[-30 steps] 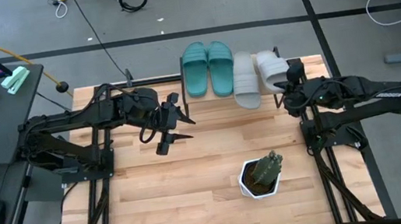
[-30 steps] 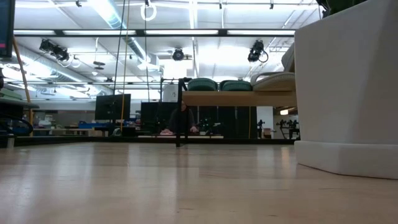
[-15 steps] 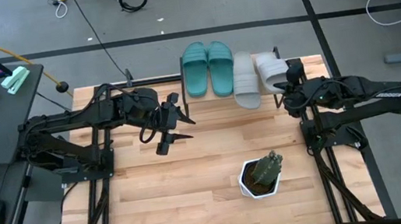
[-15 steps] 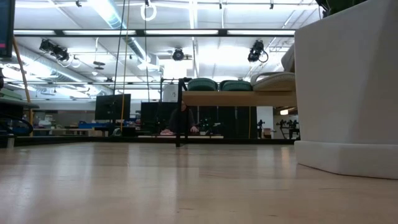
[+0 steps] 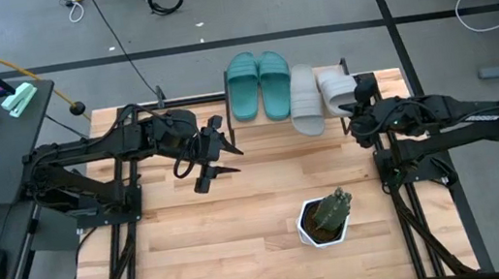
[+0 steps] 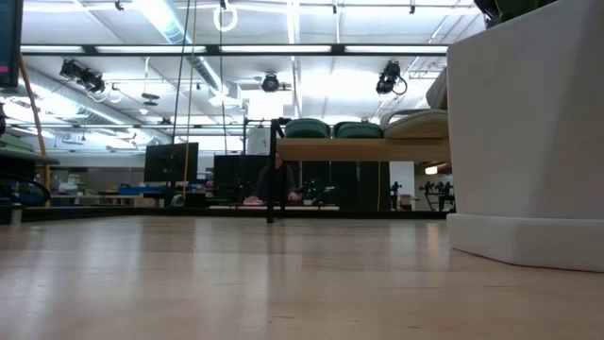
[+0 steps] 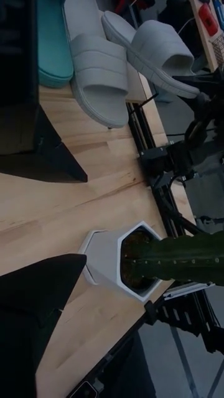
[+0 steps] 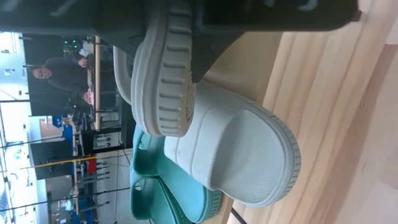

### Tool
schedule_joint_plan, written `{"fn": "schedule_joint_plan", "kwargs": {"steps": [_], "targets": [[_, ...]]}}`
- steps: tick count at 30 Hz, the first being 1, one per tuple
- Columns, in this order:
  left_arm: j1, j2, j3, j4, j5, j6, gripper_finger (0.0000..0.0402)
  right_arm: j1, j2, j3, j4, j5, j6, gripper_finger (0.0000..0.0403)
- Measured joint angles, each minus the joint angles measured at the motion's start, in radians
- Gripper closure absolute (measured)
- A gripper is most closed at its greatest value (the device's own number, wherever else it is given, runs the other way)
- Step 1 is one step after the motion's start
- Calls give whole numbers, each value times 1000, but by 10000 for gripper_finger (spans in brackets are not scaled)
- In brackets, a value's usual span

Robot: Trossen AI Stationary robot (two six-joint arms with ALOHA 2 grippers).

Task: Pick and place slides into the shelf
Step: Put the gray slides on the shelf

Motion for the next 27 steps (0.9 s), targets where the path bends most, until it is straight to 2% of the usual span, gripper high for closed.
{"fn": "schedule_joint_plan", "kwargs": {"steps": [12,27], "targets": [[0,0,0,0,0,0,198,0,2,0,-59,-25,57,353],[0,0,0,0,0,0,201,0,2,0,-119,-74,186,275]]}}
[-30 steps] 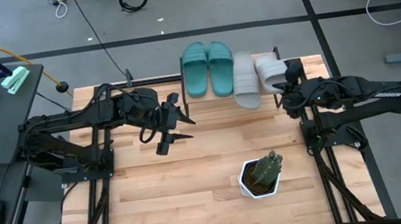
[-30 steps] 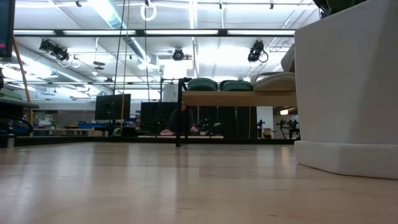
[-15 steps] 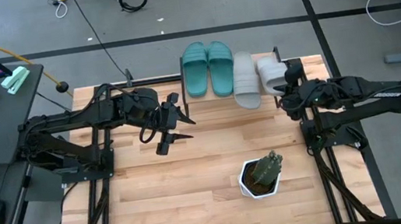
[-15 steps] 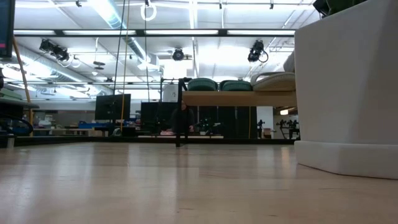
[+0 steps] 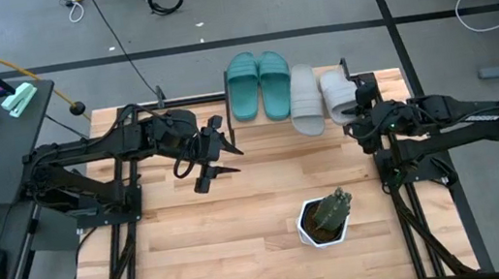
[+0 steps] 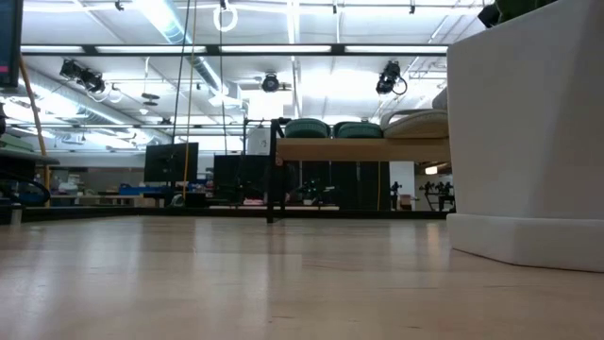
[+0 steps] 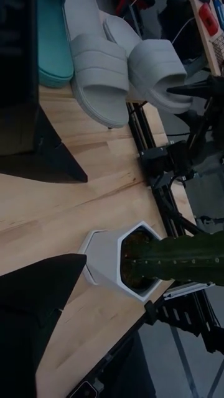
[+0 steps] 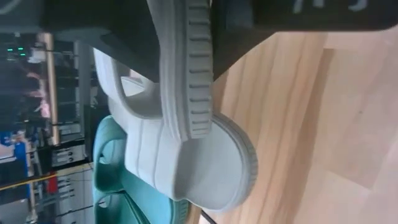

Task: Pick and place slides into the shelf
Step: Put the gray slides on the shelf

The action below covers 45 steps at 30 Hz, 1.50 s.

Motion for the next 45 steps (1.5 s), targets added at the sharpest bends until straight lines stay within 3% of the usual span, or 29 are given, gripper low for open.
{"fn": "schedule_joint_plan", "kwargs": {"steps": [11,21,26,34,45], "targets": [[0,0,0,-1,0,0,200,0,0,0,-27,-69,98,252],[0,0,0,-2,0,-1,201,0,0,0,-39,-100,191,255],[0,0,0,-2,0,-16,198,0,0,0,-36,-39,154,276],[0,0,0,-2,0,-19,201,0,0,0,-34,13,121,362],[0,0,0,-2,0,-18,204,0,0,0,-4,90,76,357]]}}
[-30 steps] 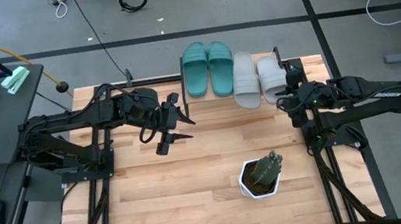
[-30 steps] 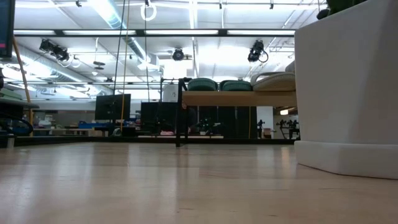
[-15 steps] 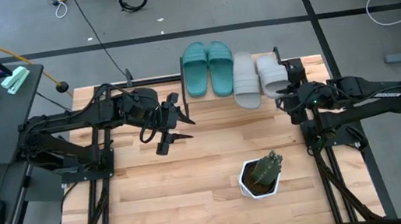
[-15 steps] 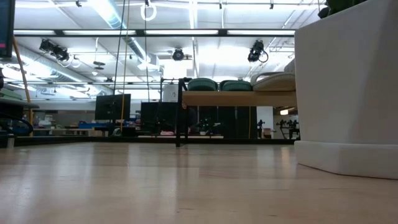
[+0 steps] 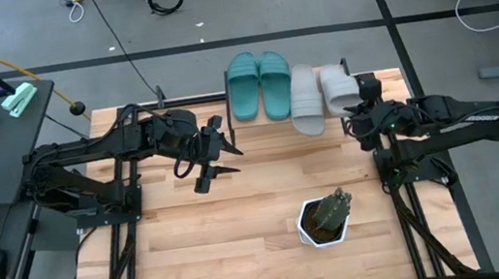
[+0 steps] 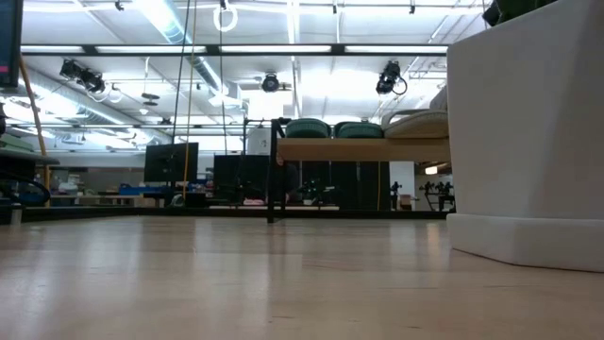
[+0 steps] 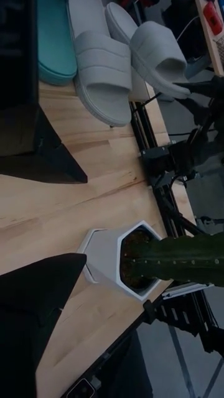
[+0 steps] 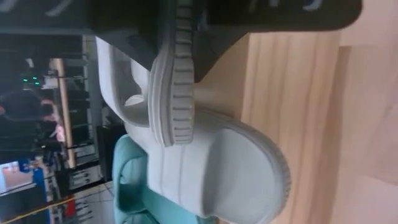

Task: Pick and place slides into the shelf
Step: Put the gray slides on the shelf

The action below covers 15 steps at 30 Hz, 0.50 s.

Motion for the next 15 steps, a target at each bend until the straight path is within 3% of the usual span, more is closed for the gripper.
{"fn": "schedule_joint_plan", "kwargs": {"steps": [15], "targets": [[0,0,0,-1,0,0,203,-4,0,0,66,5,-65,365]]}}
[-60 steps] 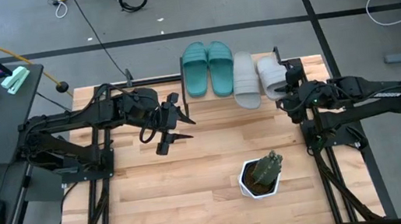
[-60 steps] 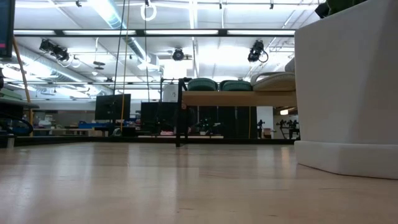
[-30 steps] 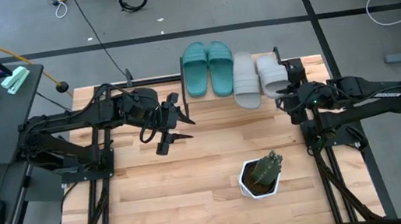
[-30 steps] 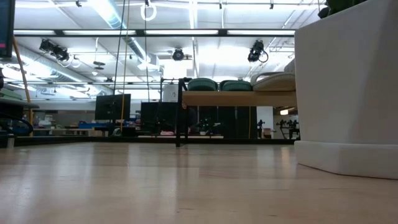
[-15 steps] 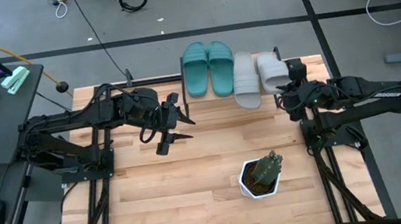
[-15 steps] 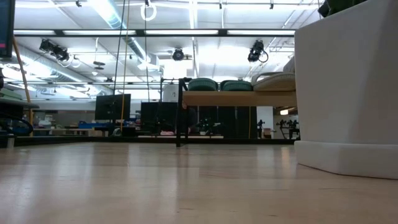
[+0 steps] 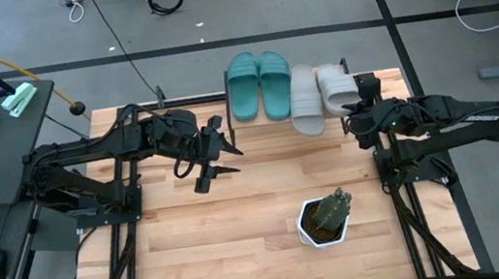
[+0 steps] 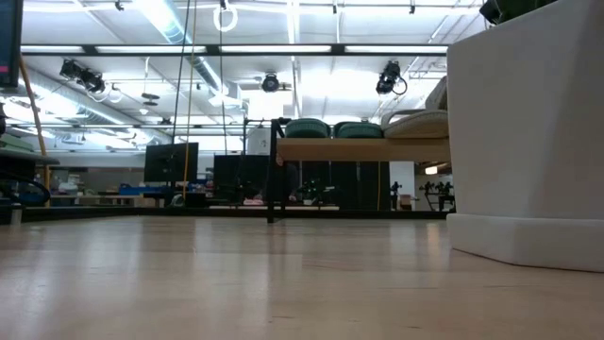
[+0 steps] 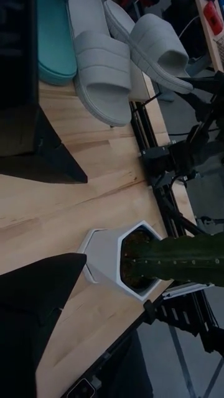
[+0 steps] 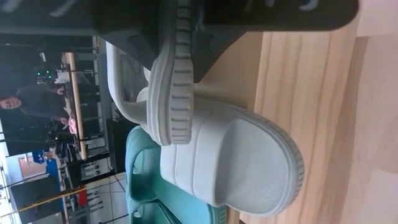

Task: Pick and place slides into the shelf
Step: Put the gray slides on the shelf

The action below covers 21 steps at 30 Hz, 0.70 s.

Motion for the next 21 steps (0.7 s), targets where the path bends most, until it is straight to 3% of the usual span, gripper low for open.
{"fn": "schedule_joint_plan", "kwargs": {"steps": [8,21], "targets": [[0,0,0,-1,0,0,200,-86,0,0,8,-18,-49,358],[0,0,0,-8,0,0,202,-174,7,0,38,-154,-55,358]]}}
